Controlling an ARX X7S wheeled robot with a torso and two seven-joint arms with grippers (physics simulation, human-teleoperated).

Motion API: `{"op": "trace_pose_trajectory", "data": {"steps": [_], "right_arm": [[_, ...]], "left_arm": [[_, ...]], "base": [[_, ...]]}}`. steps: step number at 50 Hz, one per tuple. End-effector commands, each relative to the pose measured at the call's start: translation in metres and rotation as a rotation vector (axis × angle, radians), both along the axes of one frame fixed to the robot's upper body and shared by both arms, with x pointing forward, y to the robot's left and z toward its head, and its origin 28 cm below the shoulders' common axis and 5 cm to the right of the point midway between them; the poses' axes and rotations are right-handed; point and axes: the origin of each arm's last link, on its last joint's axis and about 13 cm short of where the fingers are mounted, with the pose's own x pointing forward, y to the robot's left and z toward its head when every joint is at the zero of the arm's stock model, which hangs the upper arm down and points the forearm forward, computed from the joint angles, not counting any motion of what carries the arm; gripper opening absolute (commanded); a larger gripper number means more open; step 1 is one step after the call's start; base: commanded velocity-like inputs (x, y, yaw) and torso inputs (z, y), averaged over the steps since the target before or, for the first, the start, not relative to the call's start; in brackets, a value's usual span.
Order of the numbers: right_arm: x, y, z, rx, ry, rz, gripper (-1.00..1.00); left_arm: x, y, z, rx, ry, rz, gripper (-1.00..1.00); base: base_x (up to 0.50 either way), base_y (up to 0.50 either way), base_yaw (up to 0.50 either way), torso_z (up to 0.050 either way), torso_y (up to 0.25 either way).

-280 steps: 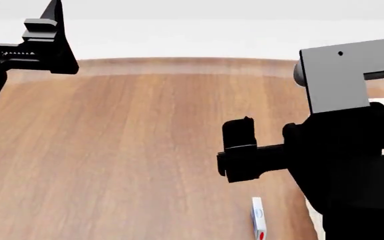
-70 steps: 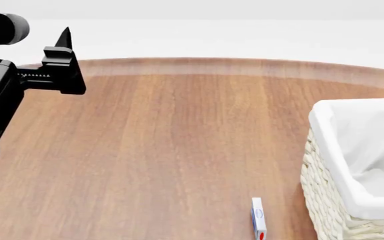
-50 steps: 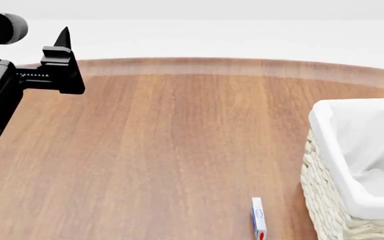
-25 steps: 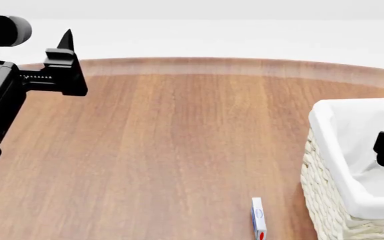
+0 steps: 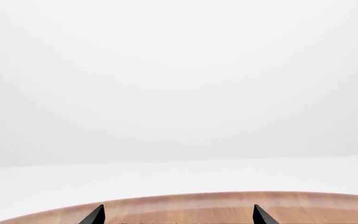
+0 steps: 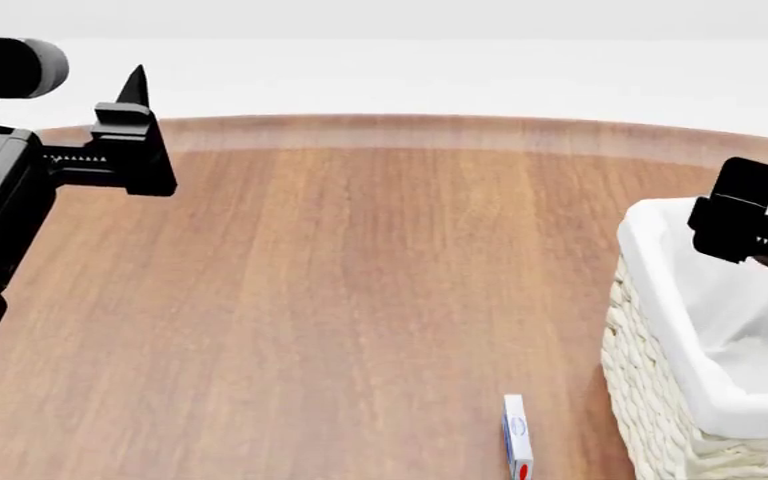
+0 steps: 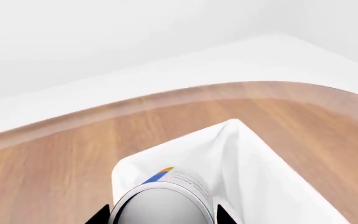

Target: Pick up the alphabet soup and the cream cheese box, and put them in the basket.

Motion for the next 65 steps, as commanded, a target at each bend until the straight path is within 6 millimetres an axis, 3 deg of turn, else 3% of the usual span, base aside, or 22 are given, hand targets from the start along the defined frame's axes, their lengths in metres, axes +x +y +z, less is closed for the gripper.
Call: {"op": "trace_pose_trajectory", "data": {"steps": [1, 16, 29, 30, 48, 52, 59, 65], "right_arm": [[0.023, -0.012, -0.013, -0.009, -0.018, -0.091, -1.0], [0.04, -0.011, -0.027, 0.05, 0.058, -0.067, -1.0], [0.039, -0.008, -0.033, 0.162, 0.153, -0.047, -1.0], [0.039, -0.008, -0.033, 0.159, 0.153, -0.041, 1.0], [0.037, -0.007, -0.015, 0.1, 0.078, -0.107, 1.0], [0.035, -0.002, 0.0, 0.037, 0.038, -0.088, 1.0], [0.032, 0.032, 0.041, -0.078, -0.081, 0.118, 1.0], [0.034, 0.06, 0.054, -0.122, -0.086, 0.271, 1.0]], "left_arm": [[0.001, 0.002, -0.001, 0.001, 0.003, 0.005, 1.0], [0.002, 0.001, -0.004, 0.004, 0.007, 0.003, 1.0], [0.003, 0.001, -0.007, 0.005, 0.013, 0.004, 1.0], [0.003, 0.001, -0.008, 0.005, 0.013, 0.005, 1.0], [0.004, 0.004, -0.01, 0.004, 0.019, 0.014, 1.0], [0.004, 0.006, -0.009, 0.003, 0.017, 0.016, 1.0], [0.004, 0.005, -0.009, 0.004, 0.015, 0.014, 1.0], [0.004, 0.004, -0.009, 0.004, 0.016, 0.012, 1.0]], "base": [[0.0, 0.0, 0.0, 0.0, 0.0], [0.0, 0.0, 0.0, 0.0, 0.001], [0.0, 0.0, 0.0, 0.0, 0.001], [0.0, 0.0, 0.0, 0.0, 0.0], [0.0, 0.0, 0.0, 0.0, 0.0], [0.0, 0.0, 0.0, 0.0, 0.0], [0.0, 0.0, 0.0, 0.0, 0.0], [0.0, 0.0, 0.0, 0.0, 0.0]]}}
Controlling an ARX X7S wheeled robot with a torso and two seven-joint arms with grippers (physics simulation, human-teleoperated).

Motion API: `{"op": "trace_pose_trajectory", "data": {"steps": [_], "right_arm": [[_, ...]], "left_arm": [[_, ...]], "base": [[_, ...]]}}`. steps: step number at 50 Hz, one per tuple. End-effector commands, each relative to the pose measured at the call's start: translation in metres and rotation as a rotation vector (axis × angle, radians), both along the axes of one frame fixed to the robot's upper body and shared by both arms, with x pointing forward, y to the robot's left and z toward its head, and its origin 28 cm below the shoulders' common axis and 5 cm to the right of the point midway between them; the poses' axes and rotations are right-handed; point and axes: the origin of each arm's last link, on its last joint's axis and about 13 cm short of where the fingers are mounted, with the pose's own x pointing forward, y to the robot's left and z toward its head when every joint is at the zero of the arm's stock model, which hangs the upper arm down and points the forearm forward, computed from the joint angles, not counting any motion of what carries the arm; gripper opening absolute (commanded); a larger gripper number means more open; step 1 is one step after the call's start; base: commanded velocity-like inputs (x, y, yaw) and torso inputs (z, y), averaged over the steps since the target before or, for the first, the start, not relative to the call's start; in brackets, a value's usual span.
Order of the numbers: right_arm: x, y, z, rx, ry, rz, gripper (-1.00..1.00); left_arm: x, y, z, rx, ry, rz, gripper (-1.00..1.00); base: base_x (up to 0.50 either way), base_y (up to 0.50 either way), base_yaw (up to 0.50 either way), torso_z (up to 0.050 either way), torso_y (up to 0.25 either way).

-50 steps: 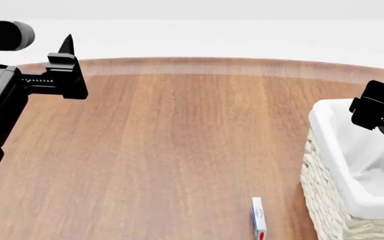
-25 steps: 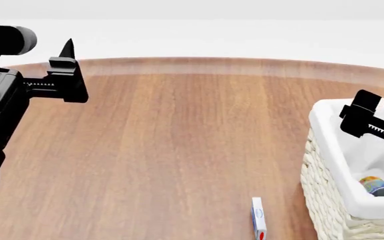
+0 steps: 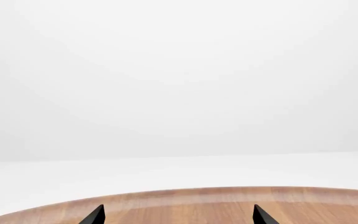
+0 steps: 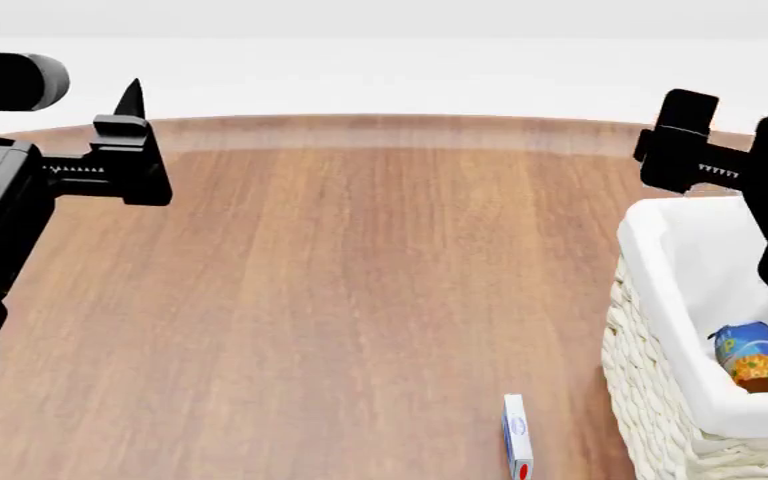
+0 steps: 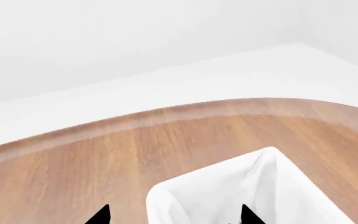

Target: Pick up the alphabet soup and the cream cheese box, and put them in the basket.

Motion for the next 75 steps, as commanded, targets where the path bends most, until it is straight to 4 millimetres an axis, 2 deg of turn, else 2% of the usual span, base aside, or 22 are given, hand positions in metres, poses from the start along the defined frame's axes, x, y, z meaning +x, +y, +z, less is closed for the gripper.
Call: {"op": "trace_pose_trajectory", "data": {"steps": [1, 12, 20, 44, 75], "right_arm": [[-0.002, 0.042, 0.032, -0.103, -0.061, 0.232, 1.0], [0.005, 0.072, 0.031, -0.134, 0.017, 0.389, 1.0], [0.011, 0.083, 0.026, -0.126, 0.07, 0.427, 1.0], [0.026, 0.086, -0.012, -0.004, 0.383, 0.375, 1.0], [0.026, 0.085, -0.057, 0.055, 0.644, 0.407, 1.0]], "left_arm": [[0.0, -0.001, 0.0, 0.001, -0.001, -0.002, 1.0], [0.001, -0.001, -0.001, 0.001, 0.002, 0.0, 1.0], [0.001, -0.001, -0.001, 0.001, 0.004, 0.001, 1.0], [0.001, -0.001, 0.0, 0.001, 0.002, 0.002, 1.0], [0.003, -0.001, -0.002, 0.001, 0.006, 0.004, 1.0]], "base": [[0.0, 0.0, 0.0, 0.0, 0.0], [0.0, 0.0, 0.0, 0.0, 0.0], [0.0, 0.0, 0.0, 0.0, 0.0], [0.0, 0.0, 0.0, 0.0, 0.0], [0.0, 0.0, 0.0, 0.0, 0.0]]}}
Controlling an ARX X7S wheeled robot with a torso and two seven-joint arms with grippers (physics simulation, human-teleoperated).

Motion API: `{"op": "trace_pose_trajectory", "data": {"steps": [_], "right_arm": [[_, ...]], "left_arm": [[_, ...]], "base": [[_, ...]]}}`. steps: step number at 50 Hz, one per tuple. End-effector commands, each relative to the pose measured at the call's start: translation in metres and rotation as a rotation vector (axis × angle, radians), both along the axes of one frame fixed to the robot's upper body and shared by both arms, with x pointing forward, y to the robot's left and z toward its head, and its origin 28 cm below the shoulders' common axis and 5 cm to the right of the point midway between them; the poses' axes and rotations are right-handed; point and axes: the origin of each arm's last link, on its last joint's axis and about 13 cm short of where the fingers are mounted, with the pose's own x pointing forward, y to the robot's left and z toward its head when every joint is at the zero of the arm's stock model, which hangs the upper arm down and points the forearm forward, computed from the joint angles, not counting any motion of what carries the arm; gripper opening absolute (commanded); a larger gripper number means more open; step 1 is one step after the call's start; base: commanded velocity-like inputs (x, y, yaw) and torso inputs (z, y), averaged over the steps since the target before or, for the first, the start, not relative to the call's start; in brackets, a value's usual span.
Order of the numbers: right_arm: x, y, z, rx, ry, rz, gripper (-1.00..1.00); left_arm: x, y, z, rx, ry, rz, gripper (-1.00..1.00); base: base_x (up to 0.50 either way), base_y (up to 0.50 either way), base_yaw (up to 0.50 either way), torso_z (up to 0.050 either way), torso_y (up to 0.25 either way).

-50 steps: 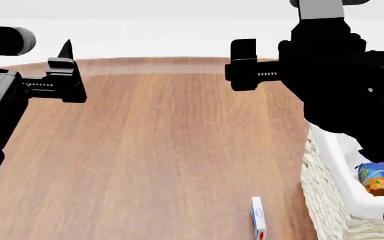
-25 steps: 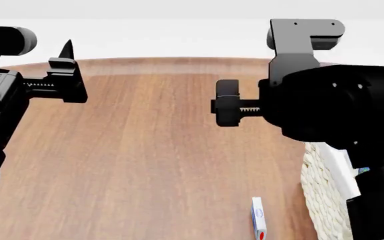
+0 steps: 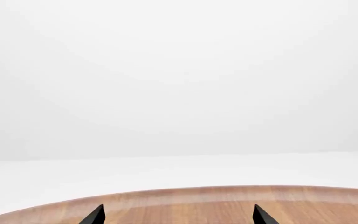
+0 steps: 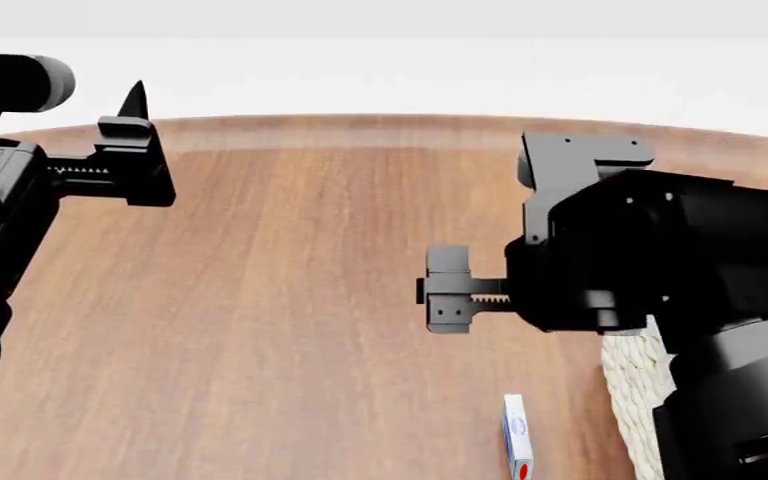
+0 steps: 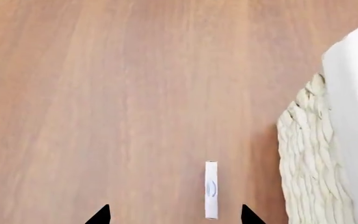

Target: Pick up the alphabet soup and the cream cheese box, and put them in the basket.

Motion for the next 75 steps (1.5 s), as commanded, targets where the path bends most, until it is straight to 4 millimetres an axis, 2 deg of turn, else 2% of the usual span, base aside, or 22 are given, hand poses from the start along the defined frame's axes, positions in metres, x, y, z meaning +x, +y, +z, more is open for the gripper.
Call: {"op": "trace_pose_trajectory", "data": {"steps": [1, 12, 29, 41, 50, 58, 75], "right_arm": [[0.0, -0.001, -0.015, 0.008, 0.086, 0.001, 1.0], [0.003, -0.003, -0.03, 0.012, 0.141, -0.006, 1.0], [-0.002, -0.006, -0.071, -0.023, 0.232, -0.031, 1.0], [-0.006, -0.008, -0.084, -0.011, 0.262, -0.037, 1.0], [-0.005, -0.009, -0.085, -0.014, 0.254, -0.047, 1.0], [0.005, -0.014, -0.079, -0.054, 0.111, -0.129, 1.0], [0.006, -0.015, -0.08, -0.065, 0.089, -0.111, 1.0]], "left_arm": [[0.001, 0.0, -0.001, 0.0, 0.001, 0.002, 1.0], [0.001, 0.001, -0.002, 0.003, 0.004, 0.004, 1.0], [0.002, 0.0, -0.003, -0.001, 0.011, -0.002, 1.0], [0.003, 0.0, -0.003, 0.001, 0.0, -0.003, 1.0], [0.001, 0.0, -0.005, 0.012, -0.015, -0.014, 1.0], [0.002, 0.0, -0.007, 0.014, -0.011, -0.01, 1.0], [0.001, -0.001, -0.009, 0.018, -0.017, -0.02, 1.0]], "base": [[0.0, 0.0, 0.0, 0.0, 0.0], [0.0, 0.0, 0.0, 0.0, 0.0], [0.0, 0.0, 0.0, 0.0, 0.0], [0.0, 0.0, 0.0, 0.0, 0.0], [0.0, 0.0, 0.0, 0.0, 0.0], [0.0, 0.0, 0.0, 0.0, 0.0], [0.0, 0.0, 0.0, 0.0, 0.0]]}}
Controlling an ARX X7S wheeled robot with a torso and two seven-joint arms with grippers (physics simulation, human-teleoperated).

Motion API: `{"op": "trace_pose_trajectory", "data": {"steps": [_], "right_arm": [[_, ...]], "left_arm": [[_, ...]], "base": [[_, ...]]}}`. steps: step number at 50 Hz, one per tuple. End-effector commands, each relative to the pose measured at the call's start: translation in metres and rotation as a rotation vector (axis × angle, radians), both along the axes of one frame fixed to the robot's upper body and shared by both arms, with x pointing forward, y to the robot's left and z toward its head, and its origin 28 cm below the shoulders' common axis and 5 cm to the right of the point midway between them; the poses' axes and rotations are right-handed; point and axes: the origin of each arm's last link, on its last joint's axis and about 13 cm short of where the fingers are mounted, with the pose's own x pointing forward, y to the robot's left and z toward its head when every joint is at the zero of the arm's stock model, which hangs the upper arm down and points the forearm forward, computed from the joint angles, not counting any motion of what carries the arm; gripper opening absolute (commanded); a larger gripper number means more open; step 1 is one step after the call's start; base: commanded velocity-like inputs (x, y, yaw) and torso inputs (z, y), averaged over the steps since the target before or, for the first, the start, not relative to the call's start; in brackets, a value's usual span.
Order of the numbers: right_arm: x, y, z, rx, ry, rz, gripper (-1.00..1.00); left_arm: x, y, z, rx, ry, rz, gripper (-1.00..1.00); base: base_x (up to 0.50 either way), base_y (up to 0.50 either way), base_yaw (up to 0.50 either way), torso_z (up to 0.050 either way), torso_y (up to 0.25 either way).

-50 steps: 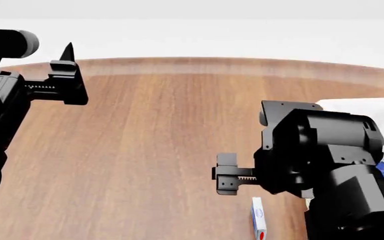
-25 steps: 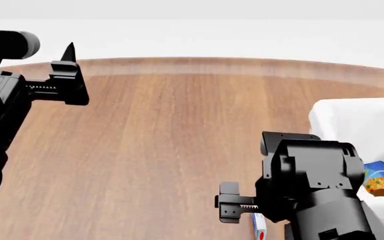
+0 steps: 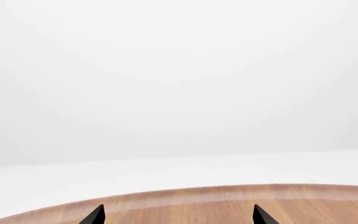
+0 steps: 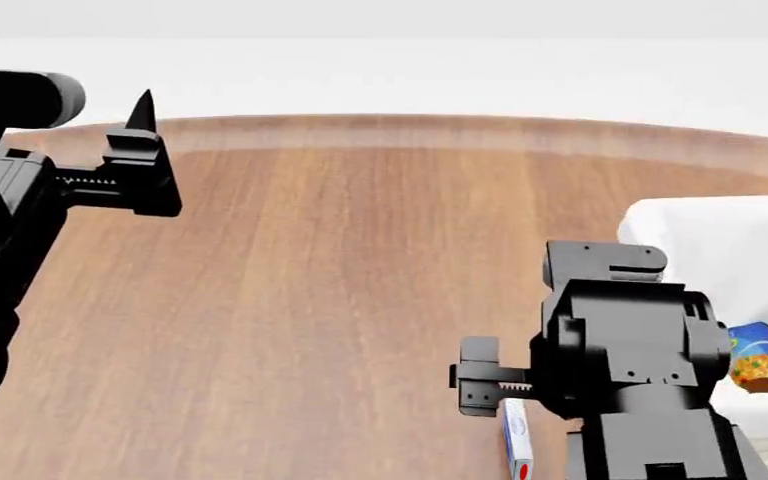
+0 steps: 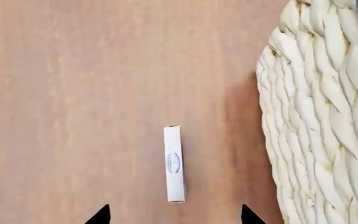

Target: Pick up the alphabet soup and the cream cheese box, and put them in the basket.

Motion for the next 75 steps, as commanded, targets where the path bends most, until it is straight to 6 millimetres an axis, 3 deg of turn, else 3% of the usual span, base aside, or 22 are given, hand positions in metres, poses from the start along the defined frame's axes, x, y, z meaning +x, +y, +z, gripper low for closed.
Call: {"op": "trace_pose_trajectory", "data": {"steps": [1, 18, 51, 52, 75], "right_arm": [[0.003, -0.002, 0.0, -0.024, -0.041, 0.01, 1.0], [0.008, 0.0, 0.003, -0.043, -0.112, 0.048, 1.0], [0.008, 0.001, -0.002, -0.04, -0.113, 0.133, 1.0], [0.009, 0.001, -0.002, -0.043, -0.125, 0.13, -1.0], [0.015, 0.005, 0.009, -0.066, -0.178, 0.226, -1.0]], "left_arm": [[0.0, 0.0, -0.001, 0.004, -0.008, -0.007, 1.0], [-0.001, 0.0, -0.002, 0.016, -0.028, -0.016, 1.0], [-0.002, -0.001, -0.006, 0.011, -0.014, -0.046, 1.0], [-0.003, -0.001, -0.006, 0.01, -0.007, -0.051, 1.0], [-0.003, 0.001, -0.004, -0.018, 0.008, -0.062, 1.0]], "base": [[0.0, 0.0, 0.0, 0.0, 0.0], [0.0, 0.0, 0.0, 0.0, -0.005], [0.0, 0.0, 0.0, 0.0, -0.238], [0.0, 0.0, 0.0, 0.0, 0.0], [0.0, 0.0, 0.0, 0.0, 0.04]]}}
